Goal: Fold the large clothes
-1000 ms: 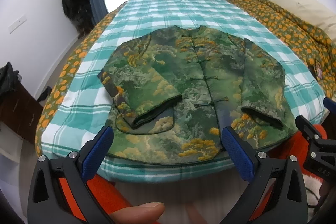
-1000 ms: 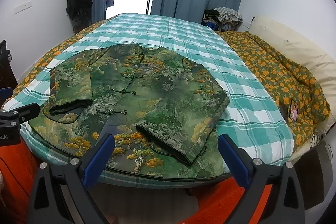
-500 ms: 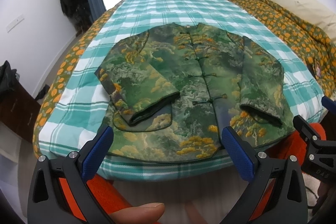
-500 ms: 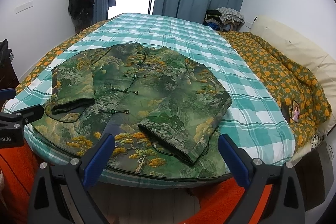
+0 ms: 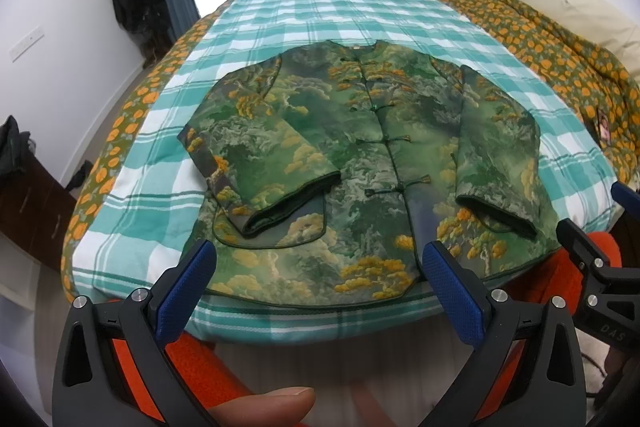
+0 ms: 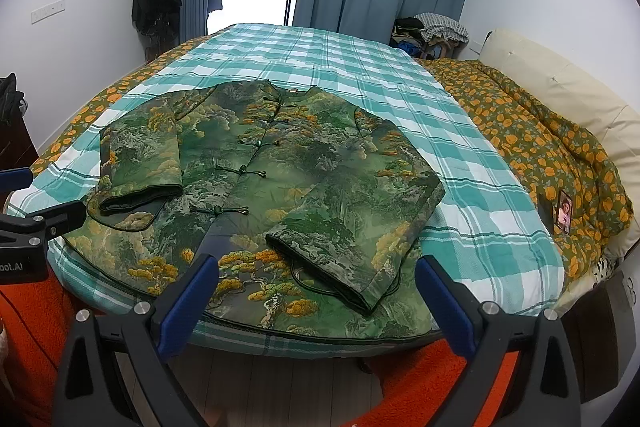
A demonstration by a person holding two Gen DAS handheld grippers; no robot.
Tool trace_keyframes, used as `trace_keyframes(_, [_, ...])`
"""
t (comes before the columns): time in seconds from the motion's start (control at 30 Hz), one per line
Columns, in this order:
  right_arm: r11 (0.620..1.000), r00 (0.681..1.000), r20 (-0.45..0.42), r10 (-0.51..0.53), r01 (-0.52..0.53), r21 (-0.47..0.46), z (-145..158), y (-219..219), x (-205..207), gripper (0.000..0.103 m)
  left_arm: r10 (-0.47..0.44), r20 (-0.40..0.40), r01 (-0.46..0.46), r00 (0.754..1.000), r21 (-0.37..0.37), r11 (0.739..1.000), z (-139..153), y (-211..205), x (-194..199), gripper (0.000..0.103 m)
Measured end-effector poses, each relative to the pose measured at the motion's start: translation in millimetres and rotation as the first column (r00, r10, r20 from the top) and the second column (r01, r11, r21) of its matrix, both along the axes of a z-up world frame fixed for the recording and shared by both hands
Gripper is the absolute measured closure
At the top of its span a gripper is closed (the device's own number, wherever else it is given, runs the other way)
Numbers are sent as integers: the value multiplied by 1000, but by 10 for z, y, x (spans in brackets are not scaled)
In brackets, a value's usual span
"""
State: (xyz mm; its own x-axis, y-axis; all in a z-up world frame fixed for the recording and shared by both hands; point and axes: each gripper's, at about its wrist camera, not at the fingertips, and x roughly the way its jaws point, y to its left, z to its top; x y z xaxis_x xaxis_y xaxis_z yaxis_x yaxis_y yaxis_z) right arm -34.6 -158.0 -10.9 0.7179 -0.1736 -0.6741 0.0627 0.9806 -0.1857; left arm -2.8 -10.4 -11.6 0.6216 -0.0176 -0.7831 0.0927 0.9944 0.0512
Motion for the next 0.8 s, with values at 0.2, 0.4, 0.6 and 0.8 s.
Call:
trace_keyframes(0.2, [1000,1000,-1,0,0,0,-10,-5,4,3,0,0,0,1000,-1,1000,2,3,4,1])
trace_keyframes(0.4, [1000,1000,-2,1,-1,-1,-17,4,7,3,-1,0,1,1000,0,1000,4,2,5,1])
trace_keyframes(0.6, [1000,1000,0,0,0,-1,-14,4,8,3,-1,2,1,1000,-1,1000,6,-1,4,1])
trace_keyframes(0.8, [1000,1000,-1,-1,1,0,-13,3,10,3,-5,5,5,1000,1,1000,14,-13,-12,1])
